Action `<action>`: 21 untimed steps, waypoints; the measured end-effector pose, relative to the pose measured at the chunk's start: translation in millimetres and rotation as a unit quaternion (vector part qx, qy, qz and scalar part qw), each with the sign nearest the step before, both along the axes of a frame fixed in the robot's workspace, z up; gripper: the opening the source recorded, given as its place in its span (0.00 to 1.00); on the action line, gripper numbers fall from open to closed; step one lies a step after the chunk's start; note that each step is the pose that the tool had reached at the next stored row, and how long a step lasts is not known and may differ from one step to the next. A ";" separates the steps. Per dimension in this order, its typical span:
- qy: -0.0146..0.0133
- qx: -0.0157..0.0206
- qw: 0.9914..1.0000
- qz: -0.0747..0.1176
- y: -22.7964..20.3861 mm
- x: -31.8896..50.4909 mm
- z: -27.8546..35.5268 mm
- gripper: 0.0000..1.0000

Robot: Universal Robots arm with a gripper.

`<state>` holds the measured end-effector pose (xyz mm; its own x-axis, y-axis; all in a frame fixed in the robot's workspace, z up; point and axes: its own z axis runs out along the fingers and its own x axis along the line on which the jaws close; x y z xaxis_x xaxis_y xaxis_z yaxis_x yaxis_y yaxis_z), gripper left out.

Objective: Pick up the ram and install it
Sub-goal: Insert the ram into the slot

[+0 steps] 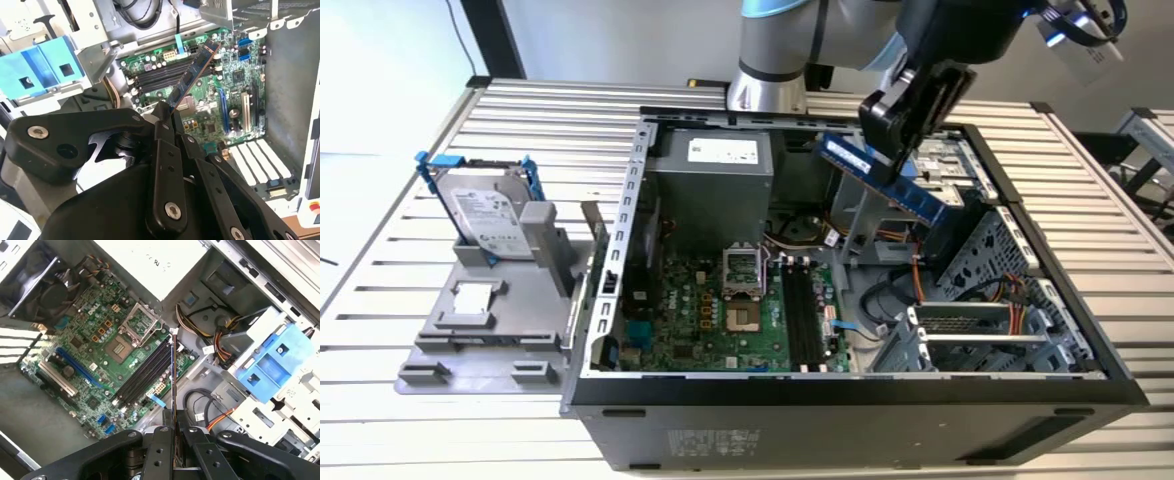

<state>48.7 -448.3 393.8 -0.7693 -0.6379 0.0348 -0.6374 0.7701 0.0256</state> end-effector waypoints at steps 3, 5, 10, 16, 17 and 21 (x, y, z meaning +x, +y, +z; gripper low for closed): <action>0.000 0.000 1.000 -0.020 0.0 0.0 0.0 0.00; 0.000 0.000 0.999 -0.034 0.0 0.0 0.0 0.00; 0.000 0.000 0.998 -0.067 0.0 0.0 0.0 0.00; 0.000 0.000 0.994 -0.106 -0.1 0.0 0.0 0.00; 0.000 0.000 0.994 -0.112 -0.2 0.0 0.0 0.00; 0.000 0.000 0.991 -0.133 -0.6 0.0 0.0 0.00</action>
